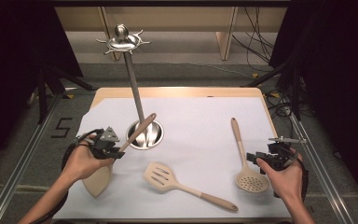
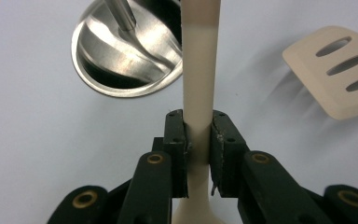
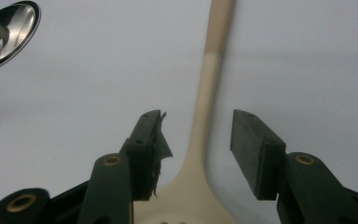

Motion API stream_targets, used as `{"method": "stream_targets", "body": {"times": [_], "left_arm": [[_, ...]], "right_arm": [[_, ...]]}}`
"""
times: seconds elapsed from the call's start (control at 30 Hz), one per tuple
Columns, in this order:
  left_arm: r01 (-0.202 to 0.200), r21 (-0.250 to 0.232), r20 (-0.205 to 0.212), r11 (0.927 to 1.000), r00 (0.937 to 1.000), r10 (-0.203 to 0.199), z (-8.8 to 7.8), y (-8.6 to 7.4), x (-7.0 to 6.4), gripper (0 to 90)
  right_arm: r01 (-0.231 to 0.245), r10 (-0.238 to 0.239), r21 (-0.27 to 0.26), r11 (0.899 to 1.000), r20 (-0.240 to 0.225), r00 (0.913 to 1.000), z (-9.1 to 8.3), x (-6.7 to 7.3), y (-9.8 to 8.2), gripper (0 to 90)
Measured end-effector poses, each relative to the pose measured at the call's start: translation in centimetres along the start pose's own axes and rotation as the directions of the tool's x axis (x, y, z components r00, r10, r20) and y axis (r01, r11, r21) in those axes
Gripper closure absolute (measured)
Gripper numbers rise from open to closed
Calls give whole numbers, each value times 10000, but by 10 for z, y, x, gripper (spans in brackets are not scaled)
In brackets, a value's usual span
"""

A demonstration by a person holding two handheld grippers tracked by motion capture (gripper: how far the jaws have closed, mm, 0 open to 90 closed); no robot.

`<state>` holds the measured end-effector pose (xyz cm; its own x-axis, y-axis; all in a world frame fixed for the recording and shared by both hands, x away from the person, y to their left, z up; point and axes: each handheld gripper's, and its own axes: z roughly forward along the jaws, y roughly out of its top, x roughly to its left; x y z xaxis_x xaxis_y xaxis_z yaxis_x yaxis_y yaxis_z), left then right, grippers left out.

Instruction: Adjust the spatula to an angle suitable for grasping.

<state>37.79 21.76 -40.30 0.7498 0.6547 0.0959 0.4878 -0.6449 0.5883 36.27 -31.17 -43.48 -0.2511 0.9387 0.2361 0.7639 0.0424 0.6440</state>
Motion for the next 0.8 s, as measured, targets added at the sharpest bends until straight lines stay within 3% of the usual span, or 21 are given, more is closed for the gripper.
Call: {"method": "stream_targets", "body": {"times": [0.03, 0.07, 0.17, 0.2, 0.23, 0.3, 0.4, 0.57, 0.63, 0.67, 0.7, 0.73, 0.77, 0.8], "left_arm": [[-88, -75, -36, 9999, 10000, 88, -3, -1, 1, 779], [-103, -203, -84, 9997, 9999, 101, -5, -1, 1, 779], [240, -764, -174, 9968, 9995, -254, -9, -5, -2, 779], [273, -854, -144, 9960, 9995, -286, -11, -6, -2, 779], [239, -841, -143, 9962, 9996, -252, -14, -6, -1, 779], [122, -1020, -131, 9947, 9998, -136, -17, -8, 0, 779], [235, -1141, -170, 9932, 9995, -256, -22, -11, -1, 779], [188, -1387, -278, 9902, 9994, -229, -30, -14, 1, 779], [437, -1606, -237, 9861, 9986, -481, -32, -15, 0, 779], [458, -1641, -245, 9854, 9984, -505, -34, -15, 1, 779], [720, -1874, -109, 9796, 9971, -753, -34, -16, 0, 779], [670, -1823, -72, 9810, 9976, -695, -36, -17, 2, 779], [864, -2050, 29, 9749, 9961, -877, -37, -18, 1, 779], [748, -2154, -80, 9737, 9969, -784, -38, -18, 1, 779]], "right_arm": [[57, -57, -82, 10000, -65, 10000, 0, 0, 0, 540], [-266, 267, 52, 9996, -147, 9995, -1, 2, 1, 540], [-332, 332, 31, 9994, -174, 9993, -1, 2, 1, 540], [14, -15, -96, 10000, -83, 10000, 0, 0, 0, 540], [-400, 401, 91, 9992, -185, 9990, -2, 3, 2, 540], [-598, 603, 203, 9980, -235, 9979, -3, 4, 2, 540], [-526, 526, 254, 9983, -8, 9986, -4, 5, 2, 540], [-426, 427, 56, 9991, -89, 9990, -2, 5, 2, 541], [32, -34, -229, 9997, -122, 9999, 0, 2, 1, 541], [46, -48, -217, 9998, -99, 9999, 0, 2, 1, 541], [12, -15, -219, 9998, -120, 9999, 0, 2, 2, 541], [16, -19, -224, 9997, -122, 9999, 0, 2, 1, 541], [-161, 160, -85, 9998, -122, 9998, -1, 3, 1, 541], [-124, 124, -78, 9999, -80, 9999, -1, 3, 1, 541]]}}
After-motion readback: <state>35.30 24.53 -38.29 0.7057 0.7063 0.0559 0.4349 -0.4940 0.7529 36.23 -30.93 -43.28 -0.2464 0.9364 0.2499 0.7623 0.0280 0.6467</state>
